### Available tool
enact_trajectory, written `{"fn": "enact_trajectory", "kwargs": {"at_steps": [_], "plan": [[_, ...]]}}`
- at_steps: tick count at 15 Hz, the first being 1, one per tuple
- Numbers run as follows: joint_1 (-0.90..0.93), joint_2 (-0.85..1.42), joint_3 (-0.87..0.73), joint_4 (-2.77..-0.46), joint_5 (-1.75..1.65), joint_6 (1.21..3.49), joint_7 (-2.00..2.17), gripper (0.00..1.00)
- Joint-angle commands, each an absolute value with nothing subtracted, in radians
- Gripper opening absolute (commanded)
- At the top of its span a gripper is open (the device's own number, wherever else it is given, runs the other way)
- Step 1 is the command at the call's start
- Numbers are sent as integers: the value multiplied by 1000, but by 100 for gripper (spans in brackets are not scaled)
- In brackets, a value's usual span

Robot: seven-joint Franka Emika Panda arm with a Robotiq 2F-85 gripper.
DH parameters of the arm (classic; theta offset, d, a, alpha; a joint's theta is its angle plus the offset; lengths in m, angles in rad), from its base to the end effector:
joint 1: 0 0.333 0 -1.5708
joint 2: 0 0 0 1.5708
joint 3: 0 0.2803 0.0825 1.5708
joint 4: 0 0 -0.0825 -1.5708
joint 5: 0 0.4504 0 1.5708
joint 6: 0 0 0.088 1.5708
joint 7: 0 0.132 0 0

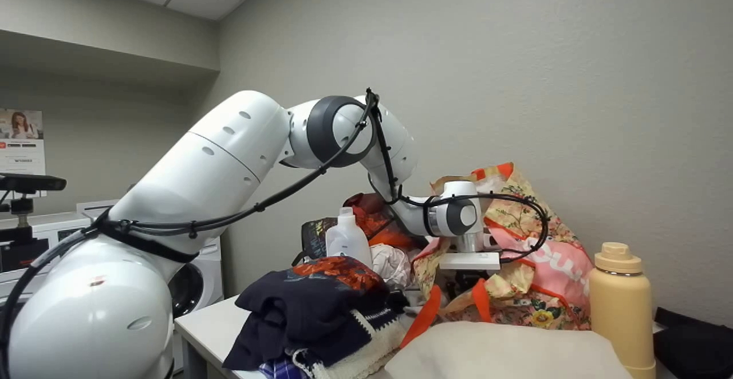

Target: Take the grey clothing out of the pink bag

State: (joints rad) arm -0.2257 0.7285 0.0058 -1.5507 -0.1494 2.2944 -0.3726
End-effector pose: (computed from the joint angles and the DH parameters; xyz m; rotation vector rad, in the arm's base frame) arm 0.7151 -0.1663 0.1265 3.0094 0.3772 -0.0260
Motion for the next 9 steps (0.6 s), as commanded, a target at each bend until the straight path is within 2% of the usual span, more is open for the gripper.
{"fn": "enact_trajectory", "kwargs": {"at_steps": [1,9], "plan": [[-229,708,14,-1548,-107,2286,-397,5],[-223,570,37,-1578,-76,2349,-423,5]]}}
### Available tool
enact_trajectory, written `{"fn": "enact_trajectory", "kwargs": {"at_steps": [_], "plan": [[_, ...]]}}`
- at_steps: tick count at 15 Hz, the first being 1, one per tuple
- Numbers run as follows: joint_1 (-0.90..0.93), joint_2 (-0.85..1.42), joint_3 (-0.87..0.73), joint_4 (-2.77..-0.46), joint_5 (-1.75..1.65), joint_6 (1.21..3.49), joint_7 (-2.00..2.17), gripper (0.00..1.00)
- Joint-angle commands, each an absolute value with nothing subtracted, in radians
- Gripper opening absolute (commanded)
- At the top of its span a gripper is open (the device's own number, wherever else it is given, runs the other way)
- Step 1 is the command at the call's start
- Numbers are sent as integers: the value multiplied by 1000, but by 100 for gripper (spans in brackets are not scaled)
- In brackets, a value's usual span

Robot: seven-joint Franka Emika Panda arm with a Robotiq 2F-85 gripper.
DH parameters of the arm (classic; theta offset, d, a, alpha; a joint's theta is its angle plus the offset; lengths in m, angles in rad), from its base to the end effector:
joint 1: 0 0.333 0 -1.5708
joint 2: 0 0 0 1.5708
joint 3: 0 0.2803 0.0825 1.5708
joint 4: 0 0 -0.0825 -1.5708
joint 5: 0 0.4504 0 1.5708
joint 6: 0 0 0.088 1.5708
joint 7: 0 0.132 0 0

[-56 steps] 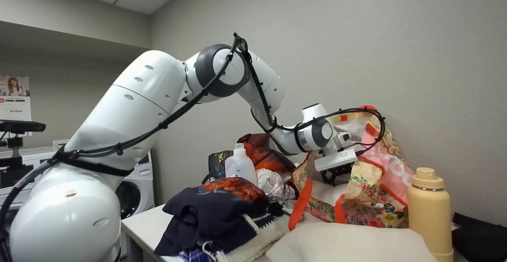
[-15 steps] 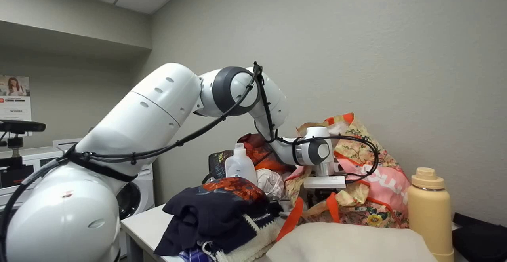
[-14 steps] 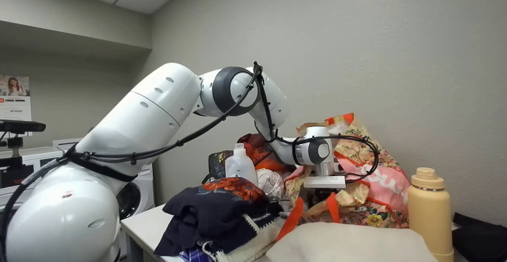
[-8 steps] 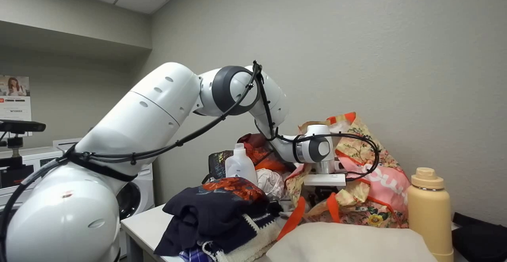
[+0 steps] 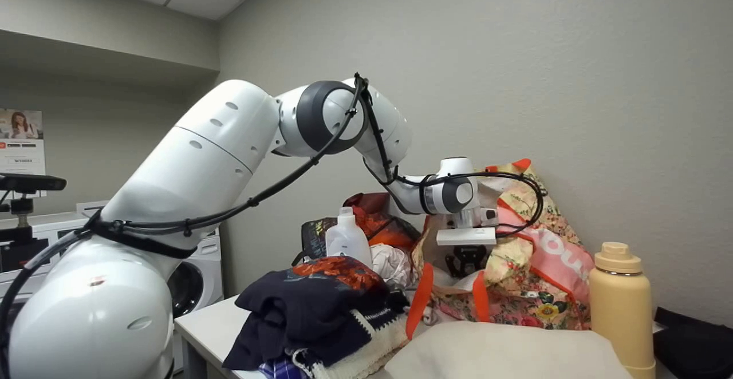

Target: Take the grey clothing out of the pink bag

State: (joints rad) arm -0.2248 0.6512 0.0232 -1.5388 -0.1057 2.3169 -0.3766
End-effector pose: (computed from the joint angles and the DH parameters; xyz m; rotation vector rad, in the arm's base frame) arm 0.7379 -0.1565 0.1921 3.0148 0.3577 0.1557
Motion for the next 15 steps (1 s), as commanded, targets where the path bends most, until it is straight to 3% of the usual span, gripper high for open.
{"fn": "enact_trajectory", "kwargs": {"at_steps": [1,15], "plan": [[-223,554,42,-1577,-73,2356,-437,5],[-186,291,24,-1583,-95,2420,-476,5]]}}
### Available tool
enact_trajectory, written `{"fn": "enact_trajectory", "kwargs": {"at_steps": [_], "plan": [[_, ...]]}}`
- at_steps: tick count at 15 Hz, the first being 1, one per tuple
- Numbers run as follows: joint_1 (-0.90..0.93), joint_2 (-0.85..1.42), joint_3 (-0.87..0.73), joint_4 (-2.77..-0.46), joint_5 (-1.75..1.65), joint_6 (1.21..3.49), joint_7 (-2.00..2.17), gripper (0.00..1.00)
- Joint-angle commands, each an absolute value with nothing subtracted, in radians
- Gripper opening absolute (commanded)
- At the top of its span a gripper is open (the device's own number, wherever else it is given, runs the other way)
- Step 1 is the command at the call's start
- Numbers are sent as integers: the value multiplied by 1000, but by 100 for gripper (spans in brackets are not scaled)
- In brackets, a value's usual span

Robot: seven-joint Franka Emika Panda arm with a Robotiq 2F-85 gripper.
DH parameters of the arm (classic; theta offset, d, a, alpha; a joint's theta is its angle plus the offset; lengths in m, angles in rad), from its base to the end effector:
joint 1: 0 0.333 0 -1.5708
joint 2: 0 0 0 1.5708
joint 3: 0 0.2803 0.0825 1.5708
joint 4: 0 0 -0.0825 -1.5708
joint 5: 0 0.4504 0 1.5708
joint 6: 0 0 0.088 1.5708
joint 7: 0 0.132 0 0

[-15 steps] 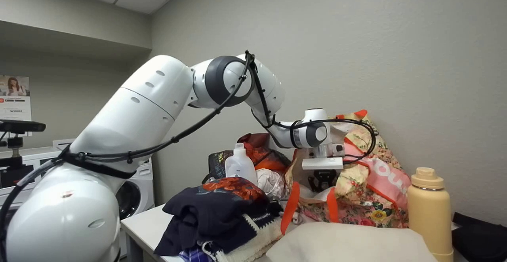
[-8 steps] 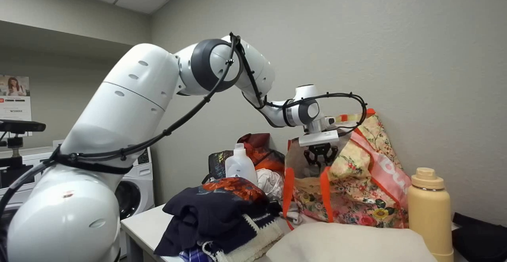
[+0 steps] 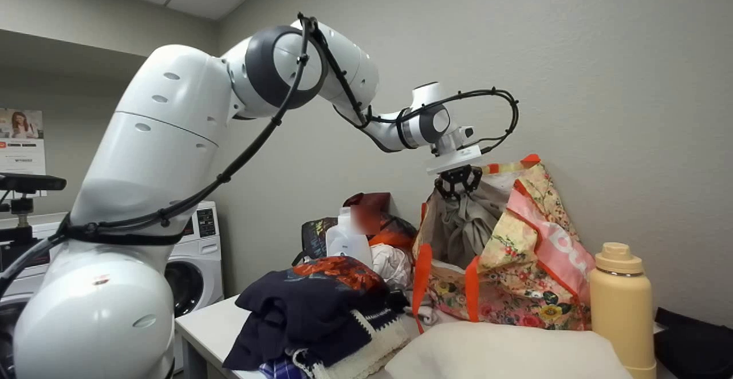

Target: Take the grey clothing out of the pink bag

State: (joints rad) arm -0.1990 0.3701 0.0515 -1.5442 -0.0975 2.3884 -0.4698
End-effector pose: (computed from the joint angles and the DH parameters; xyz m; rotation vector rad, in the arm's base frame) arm 0.7594 -0.1196 0.4136 2.8197 0.5267 0.6322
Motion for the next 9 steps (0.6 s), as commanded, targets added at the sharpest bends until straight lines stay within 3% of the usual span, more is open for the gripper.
{"fn": "enact_trajectory", "kwargs": {"at_steps": [1,9], "plan": [[-185,274,18,-1577,-99,2419,-475,5],[-181,188,-33,-1456,-100,2382,-464,5]]}}
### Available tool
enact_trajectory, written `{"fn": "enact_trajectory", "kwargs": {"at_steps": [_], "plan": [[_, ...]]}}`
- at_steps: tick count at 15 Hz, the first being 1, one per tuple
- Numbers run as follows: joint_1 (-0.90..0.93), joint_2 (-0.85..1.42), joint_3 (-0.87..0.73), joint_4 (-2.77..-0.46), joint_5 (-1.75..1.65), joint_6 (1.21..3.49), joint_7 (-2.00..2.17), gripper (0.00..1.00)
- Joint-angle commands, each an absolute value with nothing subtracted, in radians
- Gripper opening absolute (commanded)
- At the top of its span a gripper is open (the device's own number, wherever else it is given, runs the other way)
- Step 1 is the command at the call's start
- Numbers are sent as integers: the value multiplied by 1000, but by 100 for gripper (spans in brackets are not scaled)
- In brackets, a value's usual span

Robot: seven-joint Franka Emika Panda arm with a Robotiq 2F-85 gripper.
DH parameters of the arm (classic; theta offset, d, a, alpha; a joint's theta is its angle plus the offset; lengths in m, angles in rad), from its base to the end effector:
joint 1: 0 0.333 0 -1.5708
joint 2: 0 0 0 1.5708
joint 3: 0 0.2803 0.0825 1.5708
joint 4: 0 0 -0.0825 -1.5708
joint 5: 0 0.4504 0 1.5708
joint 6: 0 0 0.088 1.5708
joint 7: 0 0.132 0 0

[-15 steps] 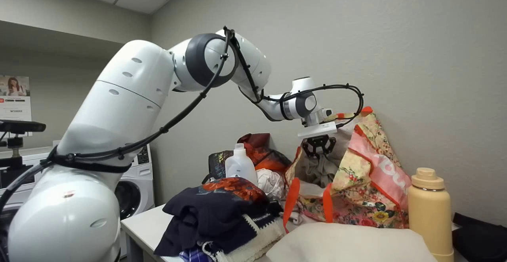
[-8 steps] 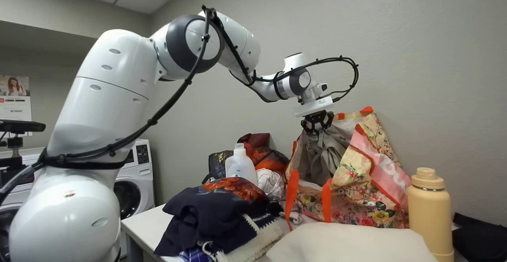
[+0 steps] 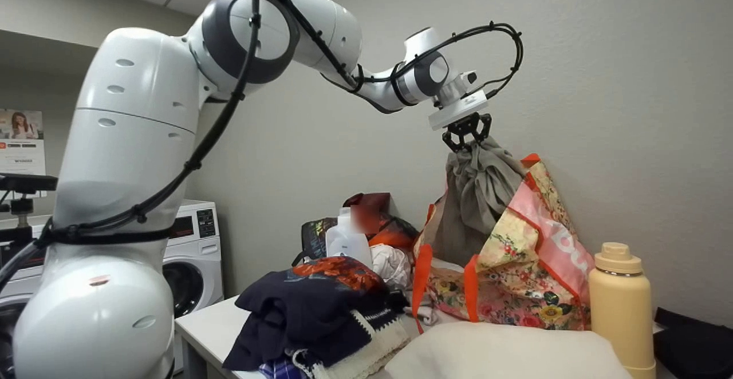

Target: Take the grey clothing out of the pink bag

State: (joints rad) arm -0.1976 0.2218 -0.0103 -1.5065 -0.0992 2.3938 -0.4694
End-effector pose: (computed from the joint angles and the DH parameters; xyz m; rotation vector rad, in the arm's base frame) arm 0.7341 -0.1567 0.5498 2.6789 0.4213 0.8410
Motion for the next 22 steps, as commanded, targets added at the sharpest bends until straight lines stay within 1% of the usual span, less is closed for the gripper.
{"fn": "enact_trajectory", "kwargs": {"at_steps": [1,5,7,12,17,22], "plan": [[-179,183,-39,-1434,-106,2379,-454,5],[-172,193,-76,-1294,-154,2367,-375,5],[-175,203,-97,-1231,-256,2380,-274,5],[-172,221,-170,-1098,-505,2324,-46,5],[-156,192,-228,-1034,-775,2228,162,5],[-119,133,-260,-1071,-1101,2113,392,5]]}}
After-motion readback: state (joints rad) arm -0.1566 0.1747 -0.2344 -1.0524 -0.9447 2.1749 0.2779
